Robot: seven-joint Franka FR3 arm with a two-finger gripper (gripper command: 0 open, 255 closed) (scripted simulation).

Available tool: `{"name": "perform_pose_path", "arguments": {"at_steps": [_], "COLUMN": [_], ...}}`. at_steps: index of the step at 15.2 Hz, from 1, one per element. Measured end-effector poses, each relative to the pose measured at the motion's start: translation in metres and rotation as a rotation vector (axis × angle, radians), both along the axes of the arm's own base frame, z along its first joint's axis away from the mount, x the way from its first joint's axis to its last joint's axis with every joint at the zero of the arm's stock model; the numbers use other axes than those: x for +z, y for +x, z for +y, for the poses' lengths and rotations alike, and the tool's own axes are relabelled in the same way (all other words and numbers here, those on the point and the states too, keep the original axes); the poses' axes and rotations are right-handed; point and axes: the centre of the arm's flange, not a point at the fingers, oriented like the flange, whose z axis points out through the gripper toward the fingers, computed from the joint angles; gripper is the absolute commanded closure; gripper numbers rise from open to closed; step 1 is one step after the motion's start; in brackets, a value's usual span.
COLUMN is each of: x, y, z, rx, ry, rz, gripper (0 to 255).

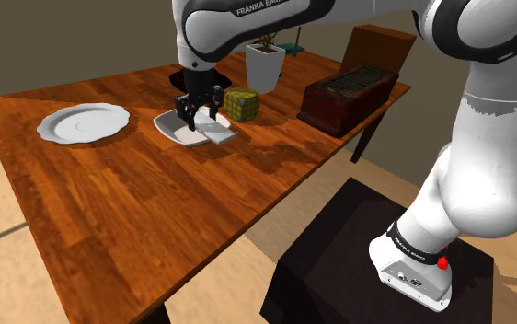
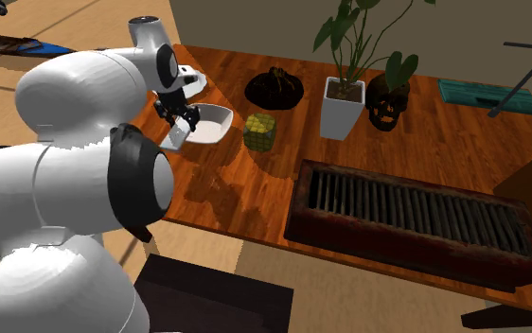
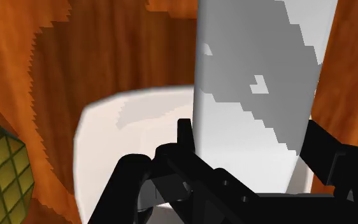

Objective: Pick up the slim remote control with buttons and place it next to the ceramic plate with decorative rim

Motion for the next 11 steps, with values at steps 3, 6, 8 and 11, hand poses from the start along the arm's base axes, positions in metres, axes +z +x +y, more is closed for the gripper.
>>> {"name": "perform_pose_path", "arguments": {"at_steps": [3,6,8,11], "x": [-0.003,-0.002,0.002,-0.009], "y": [0.027,0.047,0.061,0.076], "z": [0.034,0.067,0.088,0.109], "rx": [0.000,0.000,0.000,0.000], "ry": [0.000,0.000,0.001,0.000], "rz": [0.000,0.000,0.000,0.001], "gripper": [255,255,255,255]}}
